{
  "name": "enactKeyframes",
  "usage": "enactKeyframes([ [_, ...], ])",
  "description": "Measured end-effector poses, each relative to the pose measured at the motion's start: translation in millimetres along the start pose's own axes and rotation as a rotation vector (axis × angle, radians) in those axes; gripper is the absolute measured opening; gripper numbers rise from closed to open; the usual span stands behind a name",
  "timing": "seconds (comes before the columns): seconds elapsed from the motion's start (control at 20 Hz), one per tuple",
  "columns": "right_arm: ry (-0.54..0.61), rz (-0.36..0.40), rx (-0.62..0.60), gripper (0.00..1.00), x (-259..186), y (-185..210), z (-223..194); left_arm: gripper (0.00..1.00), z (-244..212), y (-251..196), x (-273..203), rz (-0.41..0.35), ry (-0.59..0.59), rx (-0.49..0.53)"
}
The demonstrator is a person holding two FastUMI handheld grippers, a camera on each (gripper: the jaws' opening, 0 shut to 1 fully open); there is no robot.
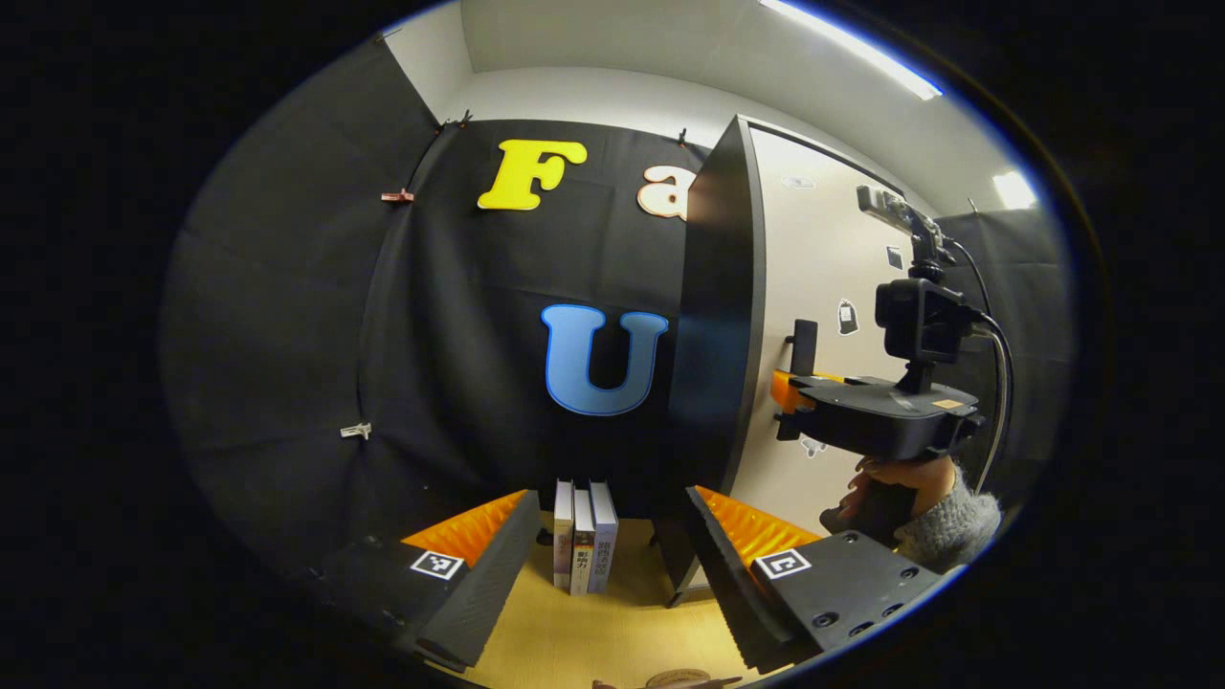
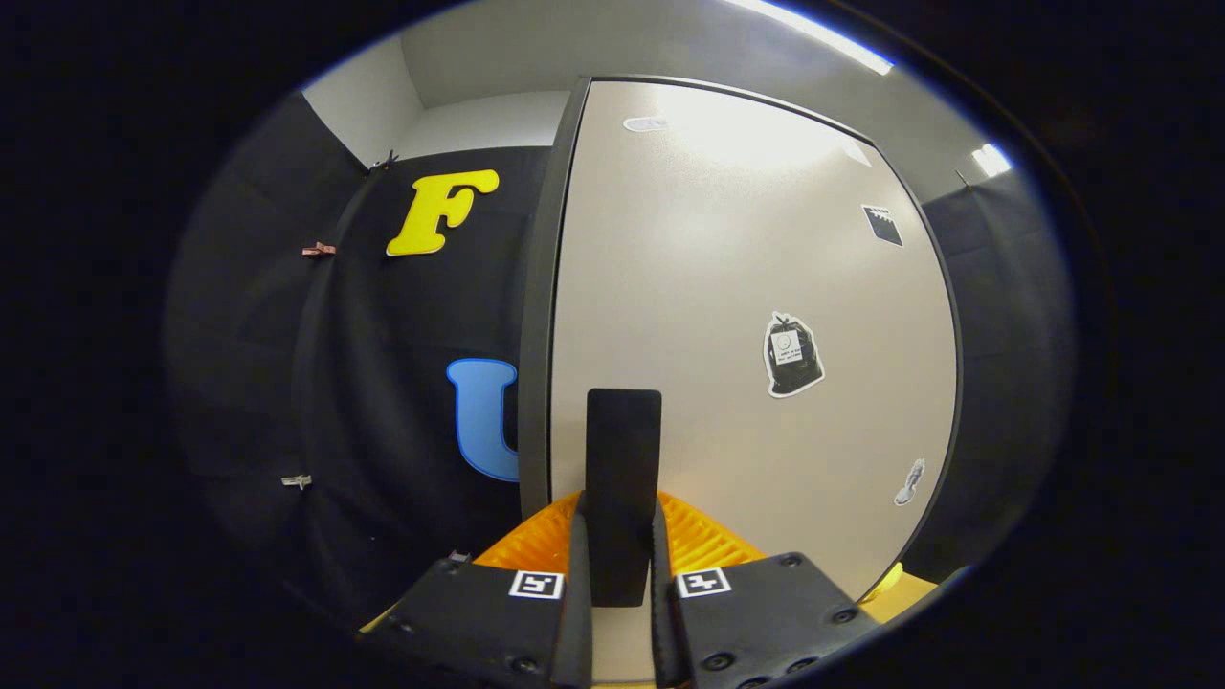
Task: Open the cabinet door with the right hand, grasp the bottle in the cabinet with the left hand and place it on the coaster, then close the cabinet door with the right hand.
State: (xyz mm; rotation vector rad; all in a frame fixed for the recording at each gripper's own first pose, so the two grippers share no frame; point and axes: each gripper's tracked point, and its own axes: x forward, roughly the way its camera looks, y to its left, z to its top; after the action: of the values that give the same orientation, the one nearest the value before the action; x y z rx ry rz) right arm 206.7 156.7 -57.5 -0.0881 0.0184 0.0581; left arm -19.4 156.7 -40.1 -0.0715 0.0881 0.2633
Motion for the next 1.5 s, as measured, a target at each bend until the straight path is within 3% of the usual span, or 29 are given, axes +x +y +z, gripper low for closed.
enactKeyframes([
  [0.05, 0.013, 0.002, -0.005, 0.18, 1, -1, -1, 0.95, 0, 2, -1, 0.003, 0.000, -0.002],
  [0.15, 0.032, -0.002, 0.006, 0.18, -6, -2, -2, 0.95, 1, 3, -2, 0.005, -0.003, -0.006],
  [0.2, 0.026, -0.007, -0.003, 0.06, 2, -2, -2, 0.95, 3, 4, -3, 0.006, -0.005, -0.005],
  [0.5, 0.060, 0.038, -0.001, 0.05, -28, -5, 1, 0.95, 12, -5, -9, -0.014, -0.026, 0.013],
  [0.85, 0.081, 0.084, -0.009, 0.05, -73, -22, 8, 0.95, 14, -49, -29, -0.087, -0.036, 0.036],
  [1.25, 0.092, 0.062, -0.004, 0.05, -117, -50, 12, 0.95, 17, -93, -54, -0.168, -0.054, 0.056],
  [1.5, 0.091, 0.032, -0.001, 0.05, -141, -71, 16, 0.94, 16, -124, -61, -0.264, -0.054, 0.052],
])
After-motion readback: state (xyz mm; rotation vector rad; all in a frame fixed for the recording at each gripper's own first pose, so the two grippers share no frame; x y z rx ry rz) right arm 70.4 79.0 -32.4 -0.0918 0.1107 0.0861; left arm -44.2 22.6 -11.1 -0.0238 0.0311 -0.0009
